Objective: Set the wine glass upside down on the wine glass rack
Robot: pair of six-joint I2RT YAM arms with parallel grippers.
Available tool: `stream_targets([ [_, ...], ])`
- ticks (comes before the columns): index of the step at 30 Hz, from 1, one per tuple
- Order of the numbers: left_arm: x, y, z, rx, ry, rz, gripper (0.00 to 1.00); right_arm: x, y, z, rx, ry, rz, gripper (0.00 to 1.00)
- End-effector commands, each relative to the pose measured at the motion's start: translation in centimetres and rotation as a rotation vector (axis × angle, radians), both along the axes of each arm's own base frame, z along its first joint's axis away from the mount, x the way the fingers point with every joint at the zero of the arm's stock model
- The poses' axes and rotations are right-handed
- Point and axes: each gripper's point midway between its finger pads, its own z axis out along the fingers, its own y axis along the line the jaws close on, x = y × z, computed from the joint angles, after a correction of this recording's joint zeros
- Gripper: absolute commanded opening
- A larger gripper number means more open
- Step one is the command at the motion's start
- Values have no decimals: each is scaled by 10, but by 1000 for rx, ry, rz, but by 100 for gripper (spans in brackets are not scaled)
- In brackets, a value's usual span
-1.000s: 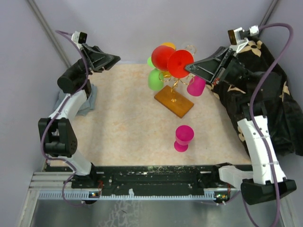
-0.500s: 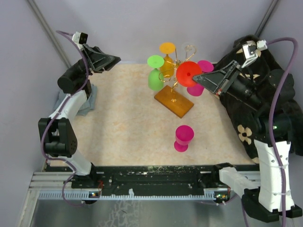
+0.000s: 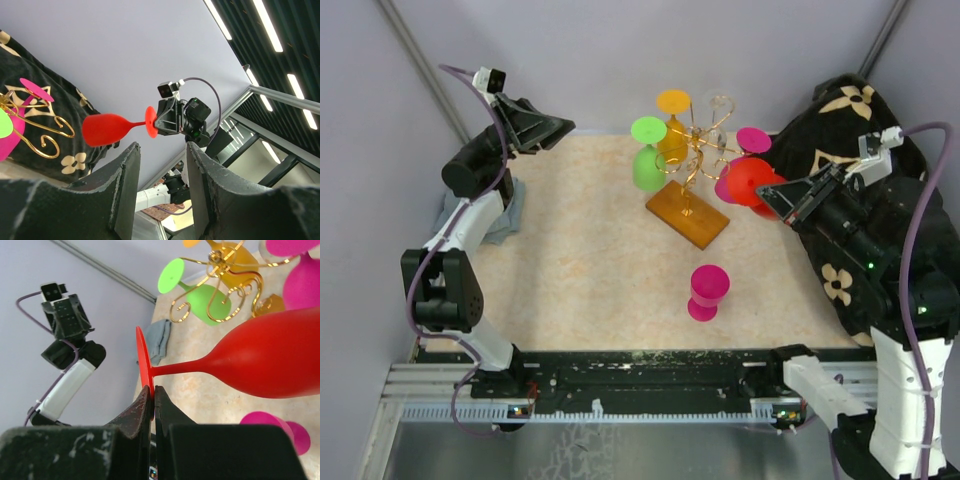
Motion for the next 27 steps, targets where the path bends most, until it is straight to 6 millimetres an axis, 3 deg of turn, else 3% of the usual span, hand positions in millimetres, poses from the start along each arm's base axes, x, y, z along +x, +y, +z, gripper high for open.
stream_targets([
  [1,-35,3,6,-11,-261,2,48,10,-3,-22,28,63,-44,0],
  [8,-36,3,1,-5,-254,9,47,29,7,-45,109,128,-28,0],
  [13,-34,2,-3,8,-237,21,46,45,10,-48,166,132,-21,0],
  [19,-36,1,-3,24,-240,28,47,68,-7,-48,315,140,-15,0],
  [27,-37,0,-3,40,-241,35,47,90,-6,-54,408,167,31,0],
])
